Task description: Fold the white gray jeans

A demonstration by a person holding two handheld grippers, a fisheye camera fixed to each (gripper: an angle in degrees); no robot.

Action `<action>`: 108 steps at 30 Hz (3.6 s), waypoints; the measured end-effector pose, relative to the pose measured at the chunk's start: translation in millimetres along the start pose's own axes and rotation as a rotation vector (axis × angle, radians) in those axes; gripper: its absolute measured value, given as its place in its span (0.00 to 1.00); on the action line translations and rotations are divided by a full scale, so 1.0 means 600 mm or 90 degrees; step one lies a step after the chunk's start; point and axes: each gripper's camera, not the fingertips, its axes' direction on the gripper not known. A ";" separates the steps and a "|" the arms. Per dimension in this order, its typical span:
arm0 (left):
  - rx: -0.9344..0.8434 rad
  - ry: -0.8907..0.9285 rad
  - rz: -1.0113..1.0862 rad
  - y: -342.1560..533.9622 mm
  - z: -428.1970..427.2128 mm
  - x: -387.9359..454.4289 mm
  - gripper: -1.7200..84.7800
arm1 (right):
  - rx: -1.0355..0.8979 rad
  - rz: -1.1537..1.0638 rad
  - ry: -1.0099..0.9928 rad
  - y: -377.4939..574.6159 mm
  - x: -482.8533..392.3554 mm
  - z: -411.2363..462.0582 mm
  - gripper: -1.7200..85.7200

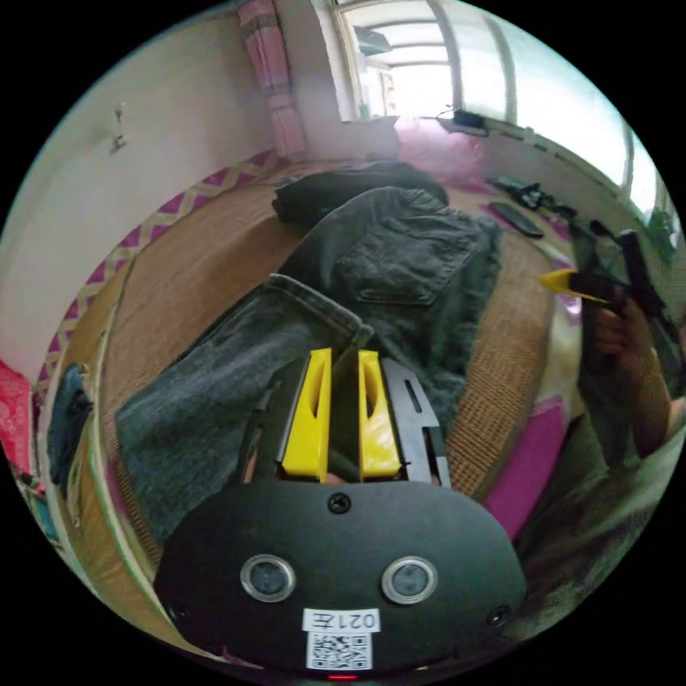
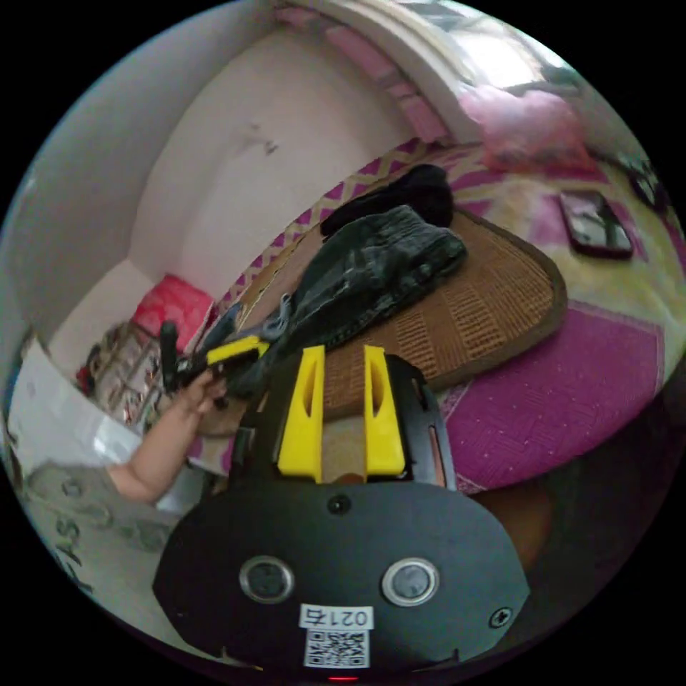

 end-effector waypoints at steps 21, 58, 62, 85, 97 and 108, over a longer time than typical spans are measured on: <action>0.194 -0.008 -0.111 0.272 -0.235 -0.054 0.01 | 0.114 0.244 -0.125 -0.172 -0.030 0.059 0.09; 0.238 -0.019 -0.274 0.382 -0.287 -0.361 0.01 | -0.123 -0.716 0.164 0.105 -0.783 0.505 0.04; 0.196 -0.059 -0.239 0.310 -0.239 -0.403 0.01 | -0.212 -0.612 0.218 0.046 -0.676 0.539 0.02; 0.035 0.305 -0.490 0.315 -0.067 -0.805 0.13 | -0.362 -0.040 -0.151 -0.370 -0.163 0.612 0.13; 0.160 0.301 -0.355 0.140 -0.188 -0.777 0.07 | -0.276 -0.187 -0.198 -0.496 -0.176 0.456 0.08; 0.163 0.347 -0.272 -0.368 -0.024 -0.726 0.08 | -0.085 -0.154 -0.007 -0.826 -0.072 0.234 0.10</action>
